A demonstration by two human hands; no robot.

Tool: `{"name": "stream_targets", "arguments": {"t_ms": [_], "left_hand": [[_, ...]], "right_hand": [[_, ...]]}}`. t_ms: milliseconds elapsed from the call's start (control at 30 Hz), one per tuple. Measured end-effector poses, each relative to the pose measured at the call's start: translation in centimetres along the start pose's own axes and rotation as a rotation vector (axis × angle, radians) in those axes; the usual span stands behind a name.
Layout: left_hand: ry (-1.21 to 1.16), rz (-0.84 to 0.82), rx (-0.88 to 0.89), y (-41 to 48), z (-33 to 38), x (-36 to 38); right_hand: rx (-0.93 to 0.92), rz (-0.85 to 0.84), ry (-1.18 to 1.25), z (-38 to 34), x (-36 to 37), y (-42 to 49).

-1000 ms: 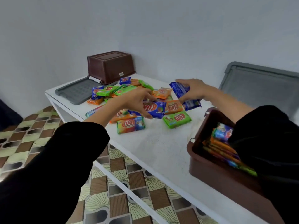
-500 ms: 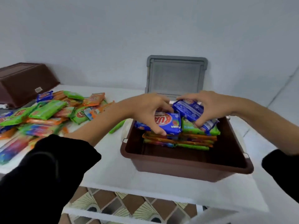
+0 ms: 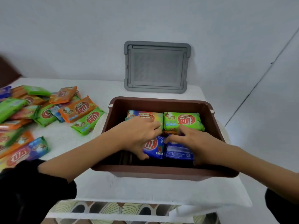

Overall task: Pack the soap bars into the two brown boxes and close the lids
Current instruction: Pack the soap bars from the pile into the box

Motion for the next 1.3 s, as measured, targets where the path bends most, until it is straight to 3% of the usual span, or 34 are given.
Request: {"name": "stream_targets", "arguments": {"t_ms": [167,400,500,833,1000,1100,1300], "left_hand": [[0.123,-0.110,-0.034,0.3,0.8,2.3],[0.320,-0.149,0.098,1.3,2.0,3.9],[0.281,-0.098,0.100,1.7,2.2,3.7],[-0.074,-0.184,-0.074,1.3,0.5,5.4],[-0.126,-0.179,-0.069,1.0,0.4,5.5],[-0.218,-0.056,-0.053,0.8,0.2,4.4],[-0.605,0.576,-0.254,-3.9,-4.4,-2.8]], "right_hand": [[-0.047,-0.055,-0.145,-1.0,2.2,1.2],[-0.093,-0.083,-0.235,-1.6,3.3,2.1],[-0.059,-0.095,-0.233,-1.4,3.3,2.2],[0.027,-0.069,-0.173,-0.7,2.9,2.1],[0.015,-0.037,-0.184,-0.7,2.9,2.2],[-0.004,0.014,-0.116,-1.1,1.8,1.8],[-0.115,0.247,0.090,-2.9,-6.2,1.3]]}}
Point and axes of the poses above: each hand's wrist, its own y-axis towards the middle knuckle, its own x-axis out of the palm, z = x × y, the point moved 9 cm from there along y, towards the middle knuckle, and after that the axes turned 11 degrees about x, right-handed, at the moved point
